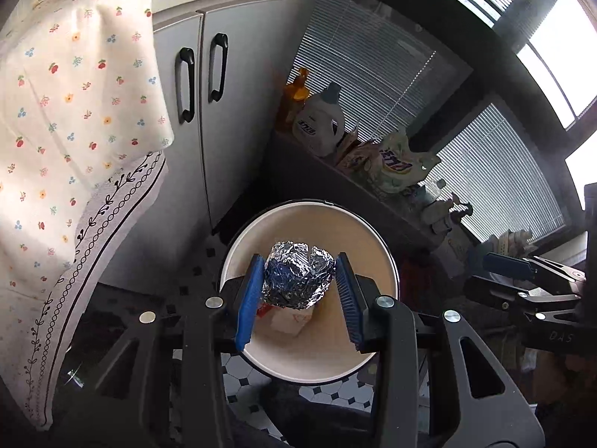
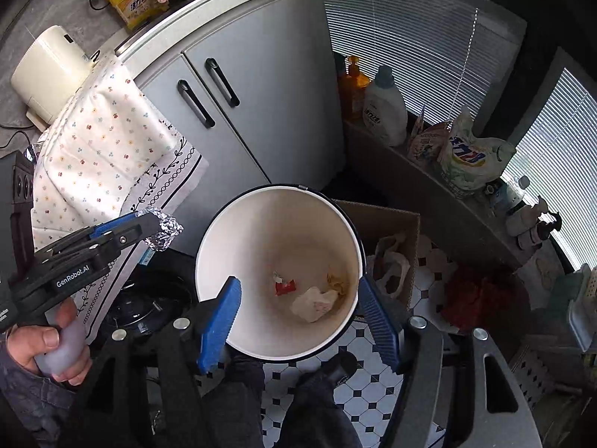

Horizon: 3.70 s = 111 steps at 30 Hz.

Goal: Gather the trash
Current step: 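Open both tools over the bin to drop the foil and paper, then move both tools back over the remaining trash on the cloth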

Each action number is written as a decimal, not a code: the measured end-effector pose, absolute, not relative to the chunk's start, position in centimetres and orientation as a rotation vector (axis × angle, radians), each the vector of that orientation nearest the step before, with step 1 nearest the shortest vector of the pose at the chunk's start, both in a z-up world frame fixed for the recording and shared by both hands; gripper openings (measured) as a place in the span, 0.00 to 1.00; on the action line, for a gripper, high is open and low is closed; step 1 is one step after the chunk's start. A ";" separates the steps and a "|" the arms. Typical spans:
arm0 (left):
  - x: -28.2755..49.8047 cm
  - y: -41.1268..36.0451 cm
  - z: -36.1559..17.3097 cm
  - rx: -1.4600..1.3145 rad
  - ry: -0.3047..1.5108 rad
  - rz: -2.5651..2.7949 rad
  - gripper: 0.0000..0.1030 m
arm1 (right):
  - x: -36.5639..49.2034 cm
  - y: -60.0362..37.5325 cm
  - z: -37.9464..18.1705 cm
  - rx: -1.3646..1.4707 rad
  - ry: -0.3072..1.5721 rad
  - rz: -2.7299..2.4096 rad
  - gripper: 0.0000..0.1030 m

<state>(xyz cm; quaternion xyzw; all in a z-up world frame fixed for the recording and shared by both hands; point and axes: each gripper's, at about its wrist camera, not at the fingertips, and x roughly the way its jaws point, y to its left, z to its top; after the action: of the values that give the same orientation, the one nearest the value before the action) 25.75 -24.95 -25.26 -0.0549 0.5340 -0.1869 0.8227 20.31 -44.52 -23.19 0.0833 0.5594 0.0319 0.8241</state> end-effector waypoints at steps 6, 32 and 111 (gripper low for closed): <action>26.6 -28.8 -26.7 -0.078 1.178 -0.490 0.38 | 18.3 -47.6 -22.1 0.212 1.174 -0.014 0.65; 28.5 -20.9 -14.8 -0.051 0.972 -0.416 0.94 | 21.6 -42.0 -13.7 0.272 0.950 -0.083 0.87; 31.0 31.9 -11.5 -0.259 0.820 0.013 0.28 | 37.1 14.2 -13.1 -0.148 0.949 0.476 0.85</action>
<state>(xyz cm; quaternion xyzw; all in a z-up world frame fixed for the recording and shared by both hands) 31.04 31.91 -11.45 -0.1253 0.3976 0.0061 0.9089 37.12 14.25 -13.07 -0.0706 0.4523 0.2266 0.8597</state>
